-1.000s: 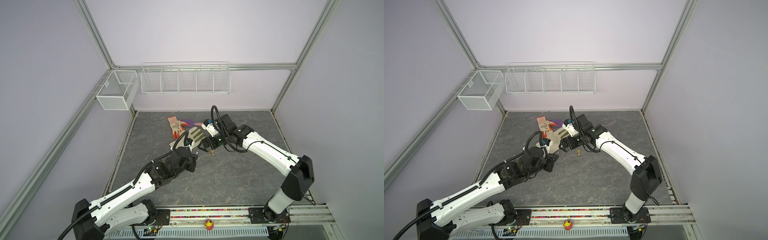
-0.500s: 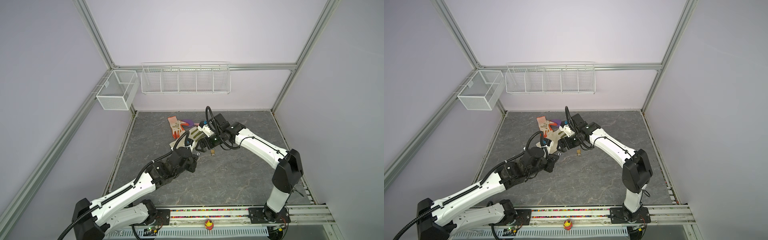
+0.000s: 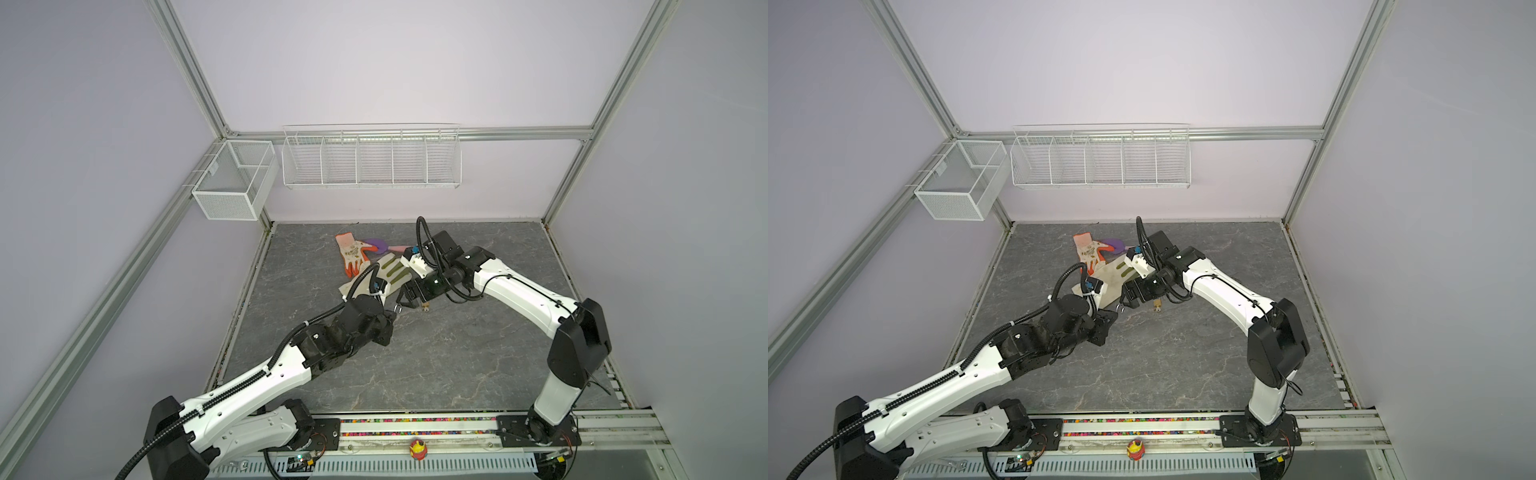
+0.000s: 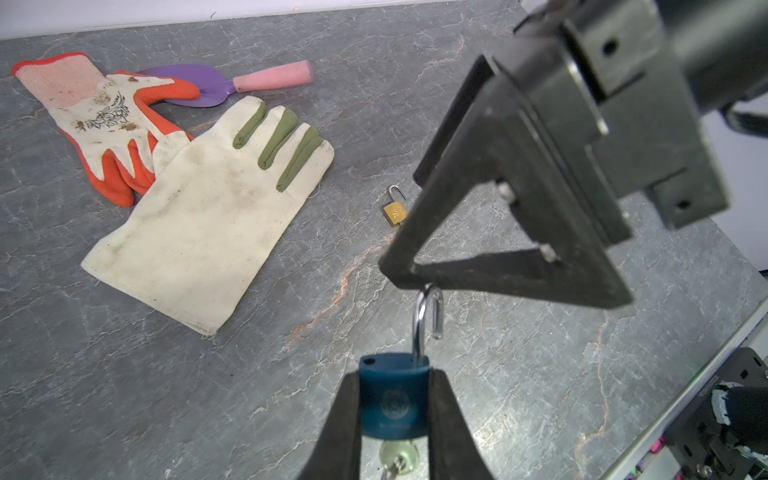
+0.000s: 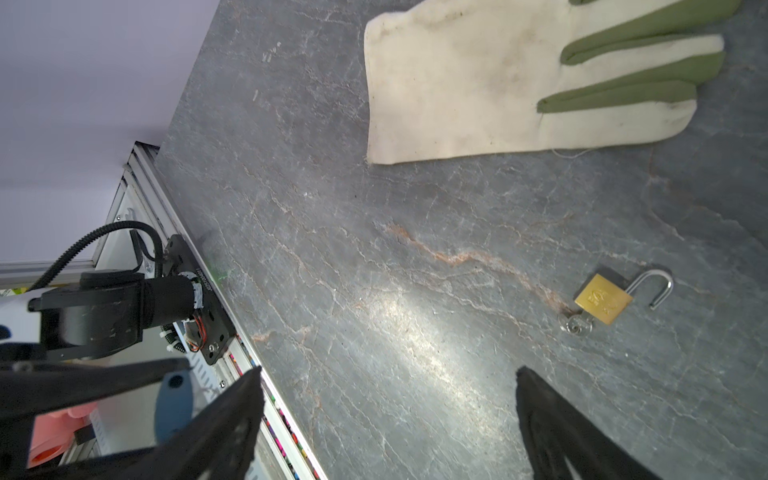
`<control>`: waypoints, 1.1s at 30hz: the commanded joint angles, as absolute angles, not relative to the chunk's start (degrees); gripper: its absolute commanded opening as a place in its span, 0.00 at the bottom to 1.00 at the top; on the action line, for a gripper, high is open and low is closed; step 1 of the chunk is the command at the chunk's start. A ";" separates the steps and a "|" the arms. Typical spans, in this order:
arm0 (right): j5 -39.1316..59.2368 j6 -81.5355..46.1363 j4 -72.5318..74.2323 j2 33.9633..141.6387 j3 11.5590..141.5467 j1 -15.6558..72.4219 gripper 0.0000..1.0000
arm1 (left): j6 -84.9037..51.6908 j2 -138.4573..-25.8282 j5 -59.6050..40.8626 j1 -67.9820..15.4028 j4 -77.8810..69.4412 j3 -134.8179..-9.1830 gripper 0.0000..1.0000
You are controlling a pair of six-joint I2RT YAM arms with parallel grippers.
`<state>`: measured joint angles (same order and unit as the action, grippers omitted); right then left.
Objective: Unlock with the key
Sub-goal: 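Lower the open blue padlock and open the left gripper while the right withdraws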
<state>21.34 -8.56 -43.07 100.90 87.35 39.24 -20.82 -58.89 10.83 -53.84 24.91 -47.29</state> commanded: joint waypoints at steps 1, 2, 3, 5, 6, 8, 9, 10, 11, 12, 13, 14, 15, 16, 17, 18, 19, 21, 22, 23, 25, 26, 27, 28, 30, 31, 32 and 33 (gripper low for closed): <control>24.20 -7.80 -43.57 97.61 85.47 39.20 0.95 | -21.01 -58.79 11.91 -53.79 23.07 -46.87 0.00; 25.00 -7.90 -42.92 97.14 84.89 39.19 0.95 | -21.01 -58.85 11.95 -53.80 23.01 -46.84 0.00; 25.81 -8.18 -42.24 96.59 84.16 39.20 0.95 | -21.02 -58.94 11.95 -53.79 22.88 -46.74 0.00; 26.38 -8.95 -40.85 95.62 83.02 39.03 0.96 | -21.03 -59.10 11.62 -53.79 22.59 -46.84 0.00; 26.44 -9.04 -40.86 95.37 82.82 38.91 0.96 | -21.01 -59.24 11.68 -53.79 22.59 -46.87 0.00; 26.88 -9.36 -40.40 94.86 82.32 38.78 0.96 | -21.03 -59.41 11.97 -53.79 22.72 -47.02 0.00; 26.64 -9.46 -40.39 94.66 81.94 38.61 0.96 | -21.15 -59.46 11.95 -53.79 22.77 -47.05 0.00; 25.80 -9.49 -41.11 94.57 81.83 38.59 0.96 | -21.23 -59.45 11.95 -53.79 22.79 -47.10 0.00; 24.48 -9.29 -41.92 94.53 81.83 38.50 0.96 | -21.31 -59.48 12.03 -53.79 22.87 -47.08 0.00; 22.77 -9.17 -42.52 94.27 81.62 38.27 0.95 | -21.87 -59.64 12.33 -53.79 23.11 -47.10 0.00; 21.59 -9.29 -42.57 93.61 80.95 37.90 0.95 | -22.70 -59.85 12.66 -53.79 23.58 -47.11 0.00; 20.84 -9.55 -42.50 92.96 80.27 37.51 0.95 | -23.68 -60.22 13.20 -53.79 23.65 -47.11 0.00; 19.71 -9.94 -42.18 91.81 79.22 36.96 0.95 | -25.15 -60.90 13.68 -53.79 24.28 -47.18 0.00; 17.96 -10.38 -41.68 90.46 77.95 36.52 0.96 | -26.52 -61.80 13.74 -53.85 25.04 -47.64 0.00; 16.11 -10.83 -41.26 89.20 76.52 36.20 0.96 | -27.58 -62.68 13.48 -53.88 25.66 -47.95 0.00; 14.08 -11.38 -40.55 87.56 74.86 35.57 0.96 | -28.89 -63.81 13.28 -54.05 26.31 -48.14 0.00; 12.28 -12.30 -39.59 85.94 72.84 34.96 0.97 | -30.20 -65.08 13.33 -54.29 26.81 -48.46 0.00; 10.32 -14.35 -37.02 82.83 68.58 33.10 0.97 | -32.62 -67.60 13.68 -55.40 27.16 -48.87 0.00; 10.28 -15.31 -35.20 80.97 66.00 32.00 0.97 | -33.64 -69.40 13.97 -56.41 27.12 -49.25 0.00; 10.01 -16.12 -33.70 79.56 63.93 30.97 0.97 | -34.49 -71.07 14.06 -57.36 27.54 -50.00 0.00; 8.00 -17.90 -31.14 76.37 59.75 28.74 0.99 | -37.02 -75.63 13.55 -59.09 28.90 -52.01 0.00; 7.84 -18.55 -30.48 75.47 58.33 27.41 0.99 | -38.48 -77.58 12.65 -59.28 30.18 -53.10 0.00; 8.21 -19.23 -29.73 74.32 56.89 25.96 0.99 | -40.01 -79.84 12.21 -59.57 30.74 -54.00 0.00; 8.76 -19.91 -28.66 73.34 55.55 24.67 0.99 | -41.14 -81.92 11.64 -59.96 30.85 -54.67 0.00; 9.31 -20.74 -27.40 71.89 53.70 22.66 0.99 | -42.68 -85.52 10.71 -60.62 31.15 -56.16 0.00; 9.17 -20.78 -27.33 71.47 53.29 21.98 0.99 | -43.50 -87.49 10.17 -60.85 31.44 -57.03 0.00; 8.78 -20.59 -27.42 71.22 53.03 21.50 0.99 | -44.16 -89.10 9.97 -61.06 31.88 -57.98 0.00; 8.47 -20.53 -27.47 71.04 52.71 20.95 0.99 | -44.68 -90.91 9.76 -61.29 32.33 -59.00 0.00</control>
<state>9.30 -19.16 -30.46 72.47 53.78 21.89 -40.45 -87.83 10.76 -60.64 29.95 -55.99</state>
